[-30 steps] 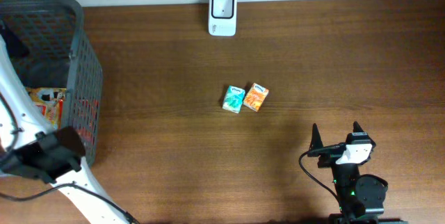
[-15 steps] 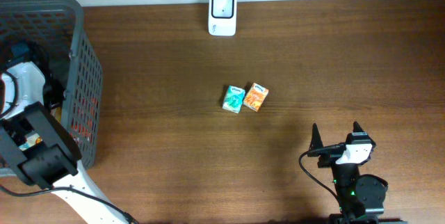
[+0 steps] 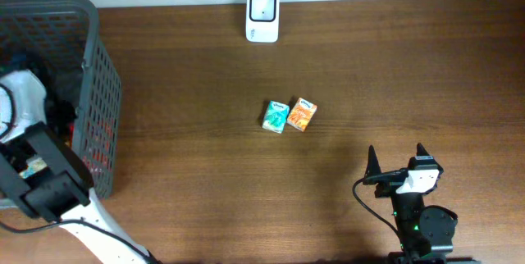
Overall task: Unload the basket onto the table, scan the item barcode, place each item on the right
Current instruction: 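Lift the yellow snack bag from the basket and drop it on the table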
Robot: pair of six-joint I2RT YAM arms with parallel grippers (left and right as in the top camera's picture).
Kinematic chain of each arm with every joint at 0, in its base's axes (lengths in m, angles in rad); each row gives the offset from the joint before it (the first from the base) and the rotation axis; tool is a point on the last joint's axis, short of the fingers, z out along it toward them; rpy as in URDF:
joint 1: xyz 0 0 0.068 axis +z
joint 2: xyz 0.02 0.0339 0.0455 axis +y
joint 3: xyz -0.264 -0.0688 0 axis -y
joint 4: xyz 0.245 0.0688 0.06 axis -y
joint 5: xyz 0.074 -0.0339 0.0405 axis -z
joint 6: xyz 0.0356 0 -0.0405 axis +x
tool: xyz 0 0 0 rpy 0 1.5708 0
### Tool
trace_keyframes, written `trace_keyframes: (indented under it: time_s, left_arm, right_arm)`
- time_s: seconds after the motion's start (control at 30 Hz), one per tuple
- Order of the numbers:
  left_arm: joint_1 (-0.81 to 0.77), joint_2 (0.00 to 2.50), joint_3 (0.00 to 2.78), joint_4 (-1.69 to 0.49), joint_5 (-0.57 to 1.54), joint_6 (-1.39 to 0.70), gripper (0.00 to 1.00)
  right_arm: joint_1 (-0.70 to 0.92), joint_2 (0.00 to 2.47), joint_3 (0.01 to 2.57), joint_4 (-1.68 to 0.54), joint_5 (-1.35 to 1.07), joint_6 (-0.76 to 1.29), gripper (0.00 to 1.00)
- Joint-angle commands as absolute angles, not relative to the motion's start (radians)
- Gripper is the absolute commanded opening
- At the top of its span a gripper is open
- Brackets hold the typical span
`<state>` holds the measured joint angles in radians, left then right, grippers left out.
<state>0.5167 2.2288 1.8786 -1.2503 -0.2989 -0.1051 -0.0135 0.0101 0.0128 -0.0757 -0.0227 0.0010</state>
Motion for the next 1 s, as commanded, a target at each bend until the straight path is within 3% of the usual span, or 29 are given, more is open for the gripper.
trace_keyframes:
  time_s: [0.0,0.13,0.3,0.4,0.53,0.63,0.83,0.93,0.97]
  left_arm:
    - [0.520,2.184,2.196,-1.377,-0.064,-0.131,0.00]
    - [0.520,2.014,2.541,-1.473,0.025,-0.144,0.00]
    - [0.490,1.751,2.584,-1.488,0.275,-0.144,0.00]
    - [0.346,1.694,2.584,-1.512,0.410,-0.183,0.00]
    - [-0.009,1.755,2.517,-1.589,0.185,-0.434,0.00]
    - [-0.184,1.842,2.387,-1.556,0.185,-0.596,0.00]
    - [-0.414,2.099,2.160,-1.416,-0.122,-0.934,0.00]
    - [-0.478,2.237,2.141,-1.361,-0.132,-0.939,0.00]
    - [-0.498,2.279,2.141,-1.335,-0.128,-0.938,0.10]
  right_arm:
    - [-0.020,0.003,0.006,-0.080,-0.017,0.008,0.99]
    - [-0.020,0.003,0.006,-0.080,-0.017,0.008,0.98]
    - [-0.020,0.003,0.006,-0.080,-0.017,0.008,0.99]
    - [-0.020,0.003,0.006,-0.080,-0.017,0.008,0.99]
    - [-0.020,0.003,0.006,-0.080,-0.017,0.008,0.99]
    - [-0.020,0.003,0.006,-0.080,-0.017,0.008,0.99]
    - [-0.020,0.003,0.006,-0.080,-0.017,0.008,0.99]
    - [-0.020,0.003,0.006,-0.080,-0.017,0.008,0.99]
    - [-0.020,0.003,0.006,-0.080,-0.017,0.008,0.99]
